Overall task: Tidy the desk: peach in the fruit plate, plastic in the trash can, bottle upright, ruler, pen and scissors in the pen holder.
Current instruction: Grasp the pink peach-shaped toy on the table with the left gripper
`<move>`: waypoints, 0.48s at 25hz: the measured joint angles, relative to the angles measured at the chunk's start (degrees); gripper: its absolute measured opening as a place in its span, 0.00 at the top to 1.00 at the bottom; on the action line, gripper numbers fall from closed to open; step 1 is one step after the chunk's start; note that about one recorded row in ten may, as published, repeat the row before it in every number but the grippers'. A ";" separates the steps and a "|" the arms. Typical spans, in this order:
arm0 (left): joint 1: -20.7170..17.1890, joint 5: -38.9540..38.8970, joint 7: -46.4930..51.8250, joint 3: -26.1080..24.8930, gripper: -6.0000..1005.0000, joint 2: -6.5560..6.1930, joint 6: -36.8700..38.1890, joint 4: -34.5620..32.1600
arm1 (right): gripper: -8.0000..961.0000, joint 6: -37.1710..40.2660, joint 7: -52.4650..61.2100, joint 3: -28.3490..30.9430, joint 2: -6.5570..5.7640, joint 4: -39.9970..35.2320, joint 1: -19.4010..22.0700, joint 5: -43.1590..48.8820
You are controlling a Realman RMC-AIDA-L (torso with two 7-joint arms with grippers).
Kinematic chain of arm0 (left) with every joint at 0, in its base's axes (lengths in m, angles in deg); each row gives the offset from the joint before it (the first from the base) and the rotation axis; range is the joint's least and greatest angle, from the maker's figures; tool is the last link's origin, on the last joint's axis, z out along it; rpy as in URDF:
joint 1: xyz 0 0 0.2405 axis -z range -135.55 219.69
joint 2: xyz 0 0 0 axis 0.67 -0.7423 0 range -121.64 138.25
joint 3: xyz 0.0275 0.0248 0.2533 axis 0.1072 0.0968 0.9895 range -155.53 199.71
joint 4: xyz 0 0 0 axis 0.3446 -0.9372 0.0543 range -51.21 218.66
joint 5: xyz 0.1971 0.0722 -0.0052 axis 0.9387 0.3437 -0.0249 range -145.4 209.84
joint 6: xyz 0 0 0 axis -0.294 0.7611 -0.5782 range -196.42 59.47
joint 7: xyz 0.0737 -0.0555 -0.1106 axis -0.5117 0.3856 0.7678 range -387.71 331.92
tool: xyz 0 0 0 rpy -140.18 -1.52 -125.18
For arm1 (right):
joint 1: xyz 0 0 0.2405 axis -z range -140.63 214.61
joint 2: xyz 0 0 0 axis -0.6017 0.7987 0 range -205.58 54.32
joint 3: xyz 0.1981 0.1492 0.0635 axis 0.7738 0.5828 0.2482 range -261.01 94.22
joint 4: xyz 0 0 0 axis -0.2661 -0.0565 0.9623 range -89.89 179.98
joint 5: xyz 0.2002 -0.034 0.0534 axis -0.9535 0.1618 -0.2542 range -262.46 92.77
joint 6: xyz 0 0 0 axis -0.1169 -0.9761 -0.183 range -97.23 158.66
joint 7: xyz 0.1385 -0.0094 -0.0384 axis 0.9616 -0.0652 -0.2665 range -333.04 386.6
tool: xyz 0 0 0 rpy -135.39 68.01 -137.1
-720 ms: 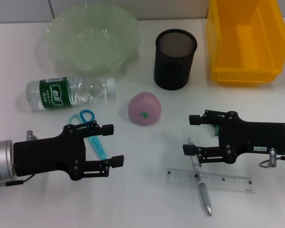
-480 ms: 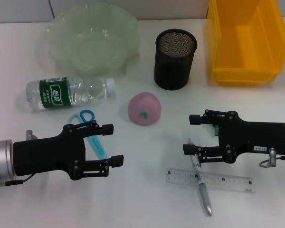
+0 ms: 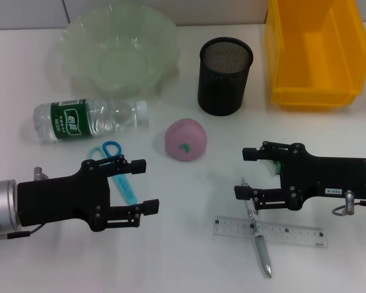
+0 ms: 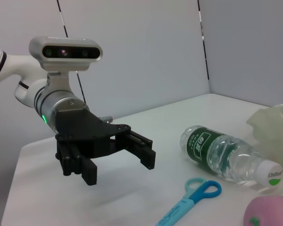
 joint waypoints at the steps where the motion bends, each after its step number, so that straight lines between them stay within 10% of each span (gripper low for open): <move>1: 0.00 0.00 0.00 0.00 0.18 0.00 0.00 0.00 | 0.15 0.00 0.00 0.00 0.00 0.00 0.00 0.00; 12: 0.79 -0.29 0.60 -1.41 0.18 0.50 0.00 0.00 | 0.15 0.14 0.00 0.00 0.00 0.00 0.23 0.00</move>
